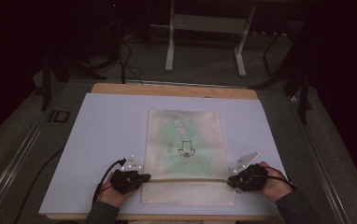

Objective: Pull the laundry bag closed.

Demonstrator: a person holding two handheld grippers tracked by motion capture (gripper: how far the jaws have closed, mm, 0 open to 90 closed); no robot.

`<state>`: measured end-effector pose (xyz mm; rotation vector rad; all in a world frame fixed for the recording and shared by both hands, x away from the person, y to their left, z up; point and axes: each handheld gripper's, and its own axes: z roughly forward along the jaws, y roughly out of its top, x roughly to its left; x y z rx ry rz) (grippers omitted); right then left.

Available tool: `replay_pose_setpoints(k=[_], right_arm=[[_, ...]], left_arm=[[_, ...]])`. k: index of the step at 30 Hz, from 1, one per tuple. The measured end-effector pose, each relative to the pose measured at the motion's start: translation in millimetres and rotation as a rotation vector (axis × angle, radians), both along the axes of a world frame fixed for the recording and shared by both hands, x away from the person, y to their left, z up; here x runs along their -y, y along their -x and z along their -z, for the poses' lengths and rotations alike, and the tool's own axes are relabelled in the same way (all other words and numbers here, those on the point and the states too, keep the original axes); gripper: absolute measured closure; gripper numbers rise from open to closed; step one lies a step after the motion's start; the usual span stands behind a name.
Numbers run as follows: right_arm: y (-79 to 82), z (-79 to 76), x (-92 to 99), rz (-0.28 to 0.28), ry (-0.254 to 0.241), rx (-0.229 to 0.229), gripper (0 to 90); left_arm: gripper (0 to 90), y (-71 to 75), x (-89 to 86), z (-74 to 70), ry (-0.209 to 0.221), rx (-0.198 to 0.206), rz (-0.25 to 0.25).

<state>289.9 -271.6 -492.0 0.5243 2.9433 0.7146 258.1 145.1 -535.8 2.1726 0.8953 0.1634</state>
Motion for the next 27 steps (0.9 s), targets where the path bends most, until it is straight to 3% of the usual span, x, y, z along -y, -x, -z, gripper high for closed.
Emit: replay_pose_setpoints(k=[17, 27], right_arm=[[0.9, -2.1, 8.5, 0.072, -0.112, 0.027, 74.3], [0.4, 1.5, 18.9, 0.151, -0.169, 0.050, 72.9]], left_arm=[[89.2, 1.3, 1.1, -0.5, -0.019, 0.020, 0.007], [89.0, 1.8, 1.6, -1.0, -0.029, 0.031, 0.015]])
